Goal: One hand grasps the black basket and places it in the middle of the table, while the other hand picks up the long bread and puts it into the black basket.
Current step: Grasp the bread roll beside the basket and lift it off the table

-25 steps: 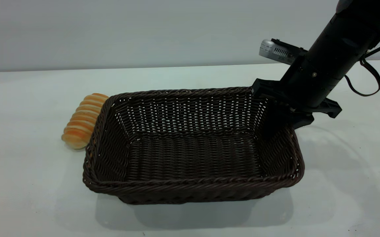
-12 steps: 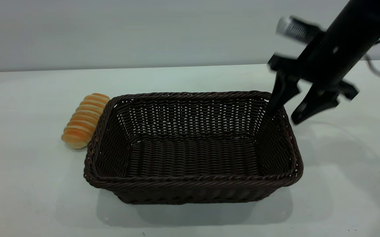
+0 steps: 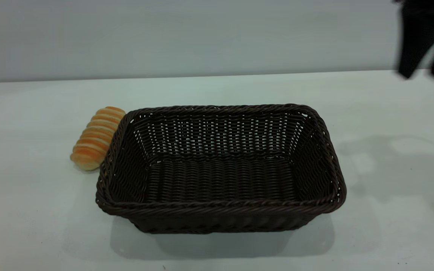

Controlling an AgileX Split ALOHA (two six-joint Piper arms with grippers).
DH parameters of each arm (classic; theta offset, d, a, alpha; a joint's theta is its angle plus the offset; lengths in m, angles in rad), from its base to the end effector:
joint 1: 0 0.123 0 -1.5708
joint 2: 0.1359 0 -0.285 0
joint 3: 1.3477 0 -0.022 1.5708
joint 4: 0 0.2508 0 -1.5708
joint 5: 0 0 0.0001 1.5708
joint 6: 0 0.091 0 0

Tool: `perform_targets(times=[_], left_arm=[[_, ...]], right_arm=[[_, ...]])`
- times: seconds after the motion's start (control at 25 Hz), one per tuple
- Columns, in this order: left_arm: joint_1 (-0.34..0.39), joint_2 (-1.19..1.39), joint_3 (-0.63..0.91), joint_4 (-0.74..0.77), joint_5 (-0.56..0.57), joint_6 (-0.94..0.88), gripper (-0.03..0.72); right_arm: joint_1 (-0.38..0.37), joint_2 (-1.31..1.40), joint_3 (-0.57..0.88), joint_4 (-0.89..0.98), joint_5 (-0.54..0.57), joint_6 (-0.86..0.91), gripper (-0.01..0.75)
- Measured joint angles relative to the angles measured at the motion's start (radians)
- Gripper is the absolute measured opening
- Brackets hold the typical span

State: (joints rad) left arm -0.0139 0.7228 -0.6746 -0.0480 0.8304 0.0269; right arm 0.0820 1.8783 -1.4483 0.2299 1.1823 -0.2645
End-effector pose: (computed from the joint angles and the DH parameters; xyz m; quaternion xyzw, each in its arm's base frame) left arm 0.1274 -0.0050 0.3058 0.0106 0.9247 -0.0201 0.3799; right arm 0.3679 0.0495 0.2280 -0.1308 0.9853 0.1046 0.0324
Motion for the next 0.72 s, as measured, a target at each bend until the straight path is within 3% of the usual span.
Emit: perform_targets(times=[0.24, 0.72], left_arm=[[0.0, 0.154, -0.012, 0.0, -0.051, 0.0, 0.514], [0.0, 0.799, -0.353, -0.001, -0.169, -0.002, 0.514]], right_arm=[[0.007, -0.143, 0.002, -0.21, 0.029, 0.139, 0.514], [0.007, -0.446, 0.209, -0.169, 0.042, 0.156, 0.508]])
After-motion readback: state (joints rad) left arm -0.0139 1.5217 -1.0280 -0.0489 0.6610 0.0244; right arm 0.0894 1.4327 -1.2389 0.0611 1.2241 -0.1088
